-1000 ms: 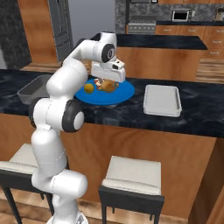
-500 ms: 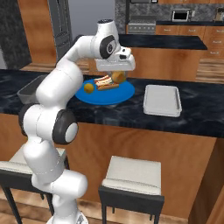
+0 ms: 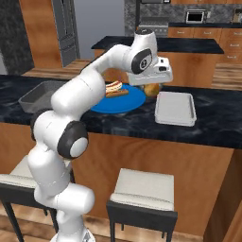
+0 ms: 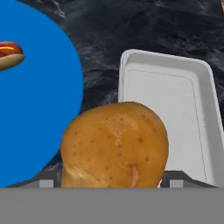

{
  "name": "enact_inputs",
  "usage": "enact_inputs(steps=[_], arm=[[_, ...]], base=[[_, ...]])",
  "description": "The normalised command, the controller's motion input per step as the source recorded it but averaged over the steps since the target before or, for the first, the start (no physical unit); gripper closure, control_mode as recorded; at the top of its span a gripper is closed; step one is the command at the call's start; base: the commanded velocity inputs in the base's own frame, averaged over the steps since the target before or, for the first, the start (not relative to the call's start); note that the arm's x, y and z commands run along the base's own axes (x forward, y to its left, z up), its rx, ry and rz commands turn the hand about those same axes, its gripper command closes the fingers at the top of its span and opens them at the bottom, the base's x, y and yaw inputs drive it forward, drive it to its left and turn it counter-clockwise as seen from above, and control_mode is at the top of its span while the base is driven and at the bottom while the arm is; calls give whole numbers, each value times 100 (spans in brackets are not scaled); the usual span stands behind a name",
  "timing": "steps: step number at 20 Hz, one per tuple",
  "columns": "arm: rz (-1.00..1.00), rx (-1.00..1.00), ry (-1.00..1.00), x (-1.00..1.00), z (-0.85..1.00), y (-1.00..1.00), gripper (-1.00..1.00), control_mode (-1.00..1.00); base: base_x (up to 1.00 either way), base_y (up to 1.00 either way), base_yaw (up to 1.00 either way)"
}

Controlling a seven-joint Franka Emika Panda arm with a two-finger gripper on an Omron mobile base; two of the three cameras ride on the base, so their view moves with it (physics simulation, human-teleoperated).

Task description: Place one cooked food and one vegetable from the large plate to each tupperware container.

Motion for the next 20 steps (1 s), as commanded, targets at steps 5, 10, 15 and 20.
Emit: enact_inputs(steps=[5, 10, 15, 20], arm=[[0, 8, 24, 31, -5, -91, 100, -100], [-2, 0, 13, 11, -30, -70, 100, -100], [-2, 0, 3, 0, -31, -37, 100, -100], [0, 0, 0, 0, -32, 2, 100, -100]], base=[[0, 0, 0], [0, 0, 0], [0, 0, 0], [0, 0, 0]])
